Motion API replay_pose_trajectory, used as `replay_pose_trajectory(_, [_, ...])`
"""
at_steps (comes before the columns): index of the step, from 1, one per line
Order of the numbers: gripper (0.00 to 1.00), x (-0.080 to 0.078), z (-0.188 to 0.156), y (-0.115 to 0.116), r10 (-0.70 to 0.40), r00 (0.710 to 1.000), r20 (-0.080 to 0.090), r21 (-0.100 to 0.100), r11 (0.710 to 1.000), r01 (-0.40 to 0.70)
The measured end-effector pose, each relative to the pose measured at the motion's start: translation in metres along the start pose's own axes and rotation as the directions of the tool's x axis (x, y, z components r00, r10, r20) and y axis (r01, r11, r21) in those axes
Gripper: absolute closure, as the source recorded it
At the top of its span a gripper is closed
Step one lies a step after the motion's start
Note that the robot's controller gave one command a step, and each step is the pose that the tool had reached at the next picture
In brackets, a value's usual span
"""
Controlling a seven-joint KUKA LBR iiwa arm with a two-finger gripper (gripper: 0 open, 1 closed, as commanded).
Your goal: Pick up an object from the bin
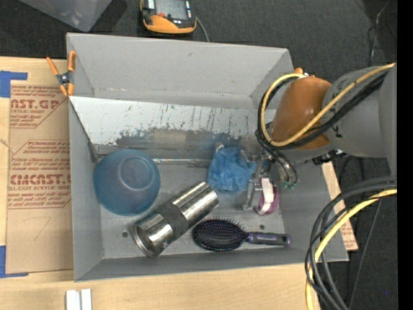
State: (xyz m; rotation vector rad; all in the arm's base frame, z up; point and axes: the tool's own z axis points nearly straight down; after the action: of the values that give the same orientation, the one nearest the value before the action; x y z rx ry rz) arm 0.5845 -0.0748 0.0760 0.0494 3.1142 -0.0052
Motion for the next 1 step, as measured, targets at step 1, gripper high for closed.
replay_pose_trajectory(1, [1.00, 0.0111, 0.0043, 0.0025, 0.016, 1.000, 0.004, -0.001, 1.000, -0.016])
